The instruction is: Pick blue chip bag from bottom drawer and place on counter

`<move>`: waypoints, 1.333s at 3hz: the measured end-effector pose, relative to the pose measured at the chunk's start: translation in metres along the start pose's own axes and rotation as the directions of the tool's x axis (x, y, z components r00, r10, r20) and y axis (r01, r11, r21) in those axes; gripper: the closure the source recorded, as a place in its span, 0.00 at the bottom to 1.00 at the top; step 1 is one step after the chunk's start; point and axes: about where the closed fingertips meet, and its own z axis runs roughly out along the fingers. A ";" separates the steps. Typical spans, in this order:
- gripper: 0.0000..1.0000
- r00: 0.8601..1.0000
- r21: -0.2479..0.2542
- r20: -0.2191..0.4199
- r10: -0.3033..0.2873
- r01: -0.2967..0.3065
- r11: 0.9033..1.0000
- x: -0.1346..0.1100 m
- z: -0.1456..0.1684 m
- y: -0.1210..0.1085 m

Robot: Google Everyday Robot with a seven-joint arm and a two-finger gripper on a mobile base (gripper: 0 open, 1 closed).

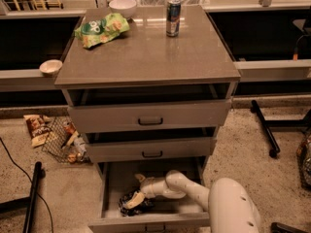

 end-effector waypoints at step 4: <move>0.00 0.966 -0.053 -0.256 -0.046 0.033 0.998 0.047 0.031 -0.013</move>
Offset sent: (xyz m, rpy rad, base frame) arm 0.0175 0.0020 -0.0495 -0.2278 -0.0077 0.0611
